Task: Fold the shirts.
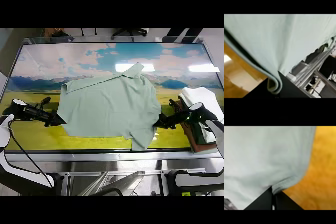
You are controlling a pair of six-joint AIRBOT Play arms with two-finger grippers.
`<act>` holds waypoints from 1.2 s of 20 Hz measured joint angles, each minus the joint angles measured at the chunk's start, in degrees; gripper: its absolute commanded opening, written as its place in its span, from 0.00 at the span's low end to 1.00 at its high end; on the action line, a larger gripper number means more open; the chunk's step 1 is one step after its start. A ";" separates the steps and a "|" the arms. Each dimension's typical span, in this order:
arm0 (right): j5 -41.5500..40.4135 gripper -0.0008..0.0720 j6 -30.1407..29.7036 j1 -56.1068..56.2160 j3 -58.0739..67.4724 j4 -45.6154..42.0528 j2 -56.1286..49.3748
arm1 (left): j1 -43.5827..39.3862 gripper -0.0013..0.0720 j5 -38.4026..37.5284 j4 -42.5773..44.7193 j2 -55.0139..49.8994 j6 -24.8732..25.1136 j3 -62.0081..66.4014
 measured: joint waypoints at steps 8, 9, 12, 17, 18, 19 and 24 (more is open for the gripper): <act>1.25 0.03 -6.01 0.24 30.10 16.92 16.17 | 3.78 0.03 -5.53 -30.60 27.23 -0.39 9.46; 0.42 0.03 -6.25 0.24 35.06 17.79 18.05 | 4.81 0.03 -5.18 -35.54 31.04 -1.42 12.61; -3.17 0.03 -6.84 0.24 47.95 19.34 22.34 | 9.73 0.03 -2.16 -44.98 40.26 -4.15 23.58; -10.14 0.03 -7.04 0.24 60.65 16.50 25.18 | 19.34 0.03 1.42 -48.81 46.21 -8.33 38.64; -10.80 0.03 -7.04 0.24 61.70 15.32 25.00 | 19.50 0.03 1.36 -47.06 45.83 -9.31 40.35; -10.93 0.03 -7.04 0.24 62.45 14.25 24.35 | 18.58 0.03 1.01 -44.26 44.96 -10.12 41.42; -6.88 0.03 -5.51 0.35 61.66 11.69 15.32 | 4.46 0.03 0.66 -26.67 36.35 -11.43 37.07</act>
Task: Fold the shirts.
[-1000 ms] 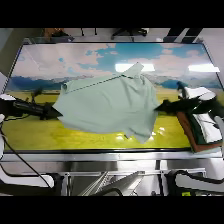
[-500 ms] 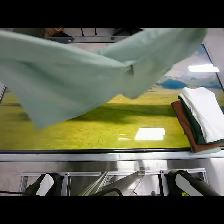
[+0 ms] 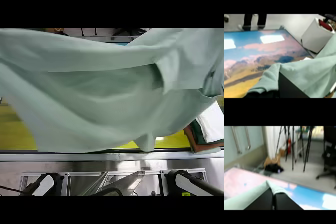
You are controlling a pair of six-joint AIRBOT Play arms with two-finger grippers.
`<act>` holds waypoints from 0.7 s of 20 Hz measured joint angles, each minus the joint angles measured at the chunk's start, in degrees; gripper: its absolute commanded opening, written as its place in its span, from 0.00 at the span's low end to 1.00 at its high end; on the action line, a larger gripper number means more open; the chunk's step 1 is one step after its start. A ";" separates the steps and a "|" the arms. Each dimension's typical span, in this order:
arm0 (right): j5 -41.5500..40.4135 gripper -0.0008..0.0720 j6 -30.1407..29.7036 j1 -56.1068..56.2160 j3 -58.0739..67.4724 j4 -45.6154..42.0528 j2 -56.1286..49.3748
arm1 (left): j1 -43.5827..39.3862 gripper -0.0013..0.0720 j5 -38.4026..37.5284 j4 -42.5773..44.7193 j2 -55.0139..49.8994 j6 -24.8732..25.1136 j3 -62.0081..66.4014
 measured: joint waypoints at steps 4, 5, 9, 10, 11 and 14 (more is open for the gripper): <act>1.68 0.03 0.50 0.22 -8.72 -0.57 -10.67 | -10.32 0.03 4.61 12.33 -12.37 1.33 -7.74; 1.29 0.03 -0.11 0.44 -11.17 -0.74 -13.53 | -11.98 0.03 6.05 14.78 -16.44 1.97 -9.53; -3.52 0.03 -2.73 1.64 -17.49 0.46 -27.43 | -14.27 0.03 11.04 19.91 -34.84 3.28 -10.51; -5.31 0.03 -3.54 1.77 -18.10 1.90 -30.82 | -14.29 0.03 11.32 20.68 -39.76 3.26 -8.76; -6.58 0.03 -4.63 1.86 -18.38 3.56 -33.66 | -14.23 0.03 11.30 21.07 -44.00 2.73 -6.62; -9.81 0.03 -7.45 2.03 -17.94 7.98 -39.95 | -14.08 0.03 11.23 21.84 -54.23 1.64 1.57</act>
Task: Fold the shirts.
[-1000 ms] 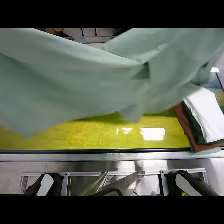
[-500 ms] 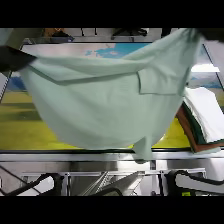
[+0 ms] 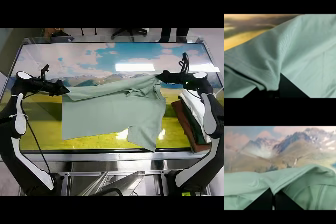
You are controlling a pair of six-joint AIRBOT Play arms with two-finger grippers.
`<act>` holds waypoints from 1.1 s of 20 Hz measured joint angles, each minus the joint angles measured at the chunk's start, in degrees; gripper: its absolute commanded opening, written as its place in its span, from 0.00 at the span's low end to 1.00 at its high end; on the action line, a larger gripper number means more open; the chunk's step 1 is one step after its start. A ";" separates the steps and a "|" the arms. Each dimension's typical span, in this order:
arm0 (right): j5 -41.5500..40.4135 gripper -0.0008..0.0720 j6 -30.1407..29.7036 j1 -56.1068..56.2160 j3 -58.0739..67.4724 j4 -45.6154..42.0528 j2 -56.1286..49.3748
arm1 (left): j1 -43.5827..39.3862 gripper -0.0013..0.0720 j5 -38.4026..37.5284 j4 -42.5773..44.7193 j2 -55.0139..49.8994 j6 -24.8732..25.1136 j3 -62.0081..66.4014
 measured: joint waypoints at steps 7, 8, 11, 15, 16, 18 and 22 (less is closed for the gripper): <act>-0.02 0.03 -2.34 -0.98 1.46 -3.85 -1.36 | 0.04 0.03 -2.34 0.72 -5.18 -1.05 10.84; 0.92 0.03 -1.53 -1.03 1.46 -6.54 -1.27 | 0.07 0.03 -2.62 0.83 -4.66 -1.05 10.36; 2.36 0.03 0.00 -0.92 0.15 -12.04 -1.46 | 0.07 0.03 -2.95 1.07 -3.67 -0.94 8.31; 2.71 0.03 0.59 -0.57 -1.40 -14.93 -2.62 | -0.13 0.04 -0.57 2.05 -3.23 -0.55 5.33; 2.40 0.03 0.63 -0.50 -1.53 -15.21 -2.82 | -0.35 0.04 -0.04 2.80 -3.19 -0.52 4.74; 1.66 0.06 0.85 -0.26 -1.73 -15.47 -3.02 | -0.90 0.04 0.94 3.98 -3.13 -0.48 4.11; 1.03 0.42 1.01 0.00 -1.86 -15.28 -3.04 | -1.92 0.79 0.48 5.20 -3.06 -0.35 5.70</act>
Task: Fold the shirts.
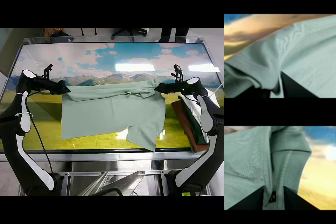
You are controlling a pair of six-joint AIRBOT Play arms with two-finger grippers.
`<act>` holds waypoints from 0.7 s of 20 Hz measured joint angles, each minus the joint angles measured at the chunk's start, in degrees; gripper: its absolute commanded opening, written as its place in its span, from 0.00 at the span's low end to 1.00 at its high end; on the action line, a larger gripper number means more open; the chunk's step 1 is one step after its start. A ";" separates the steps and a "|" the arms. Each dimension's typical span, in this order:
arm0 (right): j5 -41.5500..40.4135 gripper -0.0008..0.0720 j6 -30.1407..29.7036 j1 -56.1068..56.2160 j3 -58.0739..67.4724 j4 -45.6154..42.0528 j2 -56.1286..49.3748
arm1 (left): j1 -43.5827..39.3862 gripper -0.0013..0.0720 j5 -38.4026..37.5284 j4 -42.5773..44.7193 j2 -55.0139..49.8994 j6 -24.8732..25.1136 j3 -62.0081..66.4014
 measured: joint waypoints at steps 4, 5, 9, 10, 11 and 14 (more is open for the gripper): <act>2.97 0.43 0.94 -0.48 0.00 1.42 2.71 | 0.09 0.84 -6.58 0.24 0.20 -3.15 5.35; 3.98 0.43 1.66 -1.11 0.00 1.40 4.09 | 0.61 0.84 -8.66 0.26 0.61 -4.61 6.29; 9.99 0.42 4.70 -5.81 -0.50 0.92 11.54 | 4.72 0.84 -14.73 0.68 6.78 -8.92 0.24; 11.82 0.42 5.33 -7.28 -1.20 0.28 13.44 | 5.79 0.84 -15.37 1.44 9.27 -9.40 -3.93; 13.60 0.42 6.05 -8.59 -2.23 -0.35 15.15 | 6.75 0.84 -15.56 2.75 12.00 -9.64 -8.90; 17.20 0.42 7.45 -12.46 -7.69 -1.29 20.39 | 8.98 0.84 -13.79 7.02 20.85 -9.22 -26.93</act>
